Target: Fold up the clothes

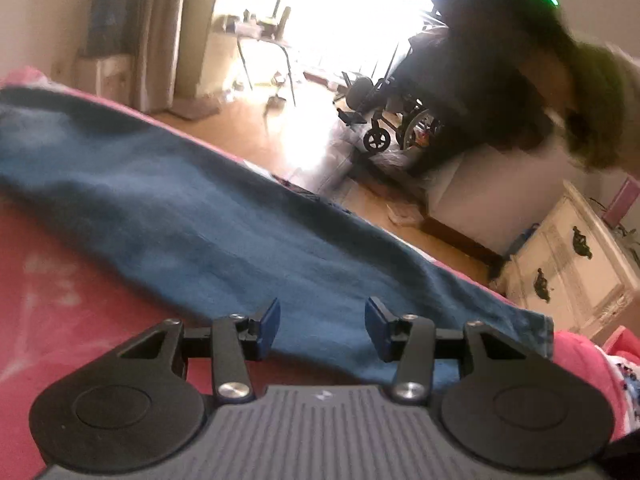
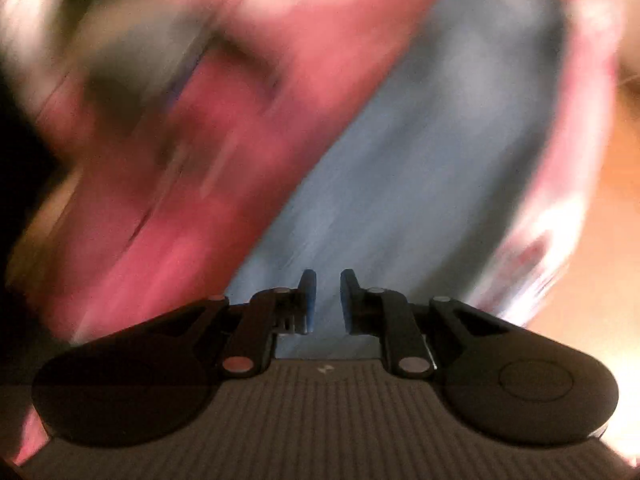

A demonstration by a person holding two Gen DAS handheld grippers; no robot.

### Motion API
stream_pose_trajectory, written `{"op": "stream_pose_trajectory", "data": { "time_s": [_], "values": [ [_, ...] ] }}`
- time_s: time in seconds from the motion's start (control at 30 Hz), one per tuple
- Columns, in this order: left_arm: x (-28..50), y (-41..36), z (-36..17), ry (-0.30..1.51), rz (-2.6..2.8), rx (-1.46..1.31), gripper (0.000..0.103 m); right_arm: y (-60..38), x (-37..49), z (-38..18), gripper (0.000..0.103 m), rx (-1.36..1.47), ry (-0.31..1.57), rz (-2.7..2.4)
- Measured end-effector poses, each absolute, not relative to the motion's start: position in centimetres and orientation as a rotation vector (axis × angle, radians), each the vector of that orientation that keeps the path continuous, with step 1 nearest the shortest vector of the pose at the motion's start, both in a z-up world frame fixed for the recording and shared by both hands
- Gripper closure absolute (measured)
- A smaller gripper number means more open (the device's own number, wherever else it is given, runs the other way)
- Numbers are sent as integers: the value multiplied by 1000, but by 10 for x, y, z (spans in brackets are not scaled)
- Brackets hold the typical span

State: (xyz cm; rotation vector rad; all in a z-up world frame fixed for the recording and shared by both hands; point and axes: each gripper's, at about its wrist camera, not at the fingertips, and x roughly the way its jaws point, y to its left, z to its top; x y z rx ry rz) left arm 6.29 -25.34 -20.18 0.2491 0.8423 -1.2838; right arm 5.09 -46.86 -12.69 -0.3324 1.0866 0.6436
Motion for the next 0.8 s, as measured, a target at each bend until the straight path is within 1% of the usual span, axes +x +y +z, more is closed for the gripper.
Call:
{"op": "stream_pose_trajectory", "data": {
  "time_s": [0.07,0.13,0.23,0.33,0.43,0.57,0.67,0.73,0.8],
  "values": [
    [58,-261,-209,837,-1287,275,56,-471,96,-117,90,-326,972,575],
    [50,-265,-213,832,-1289,287,56,-464,136,-117,90,-331,908,554],
    [41,-267,-218,824,-1291,281,56,-447,195,-118,90,-350,853,540],
    [36,-267,-220,835,-1296,251,55,-432,234,-114,90,-344,804,556],
    [38,-266,-222,854,-1299,213,55,-403,280,-131,90,-354,773,549],
    [41,-264,-225,858,-1310,187,54,-380,317,-160,90,-416,797,487],
    [42,-262,-227,857,-1318,175,54,-369,324,-195,91,-415,898,492],
    [44,-262,-228,866,-1323,158,54,-364,309,-196,91,-427,932,591],
    [45,-263,-228,875,-1327,143,54,-359,293,-191,94,-447,942,692]
  ]
}}
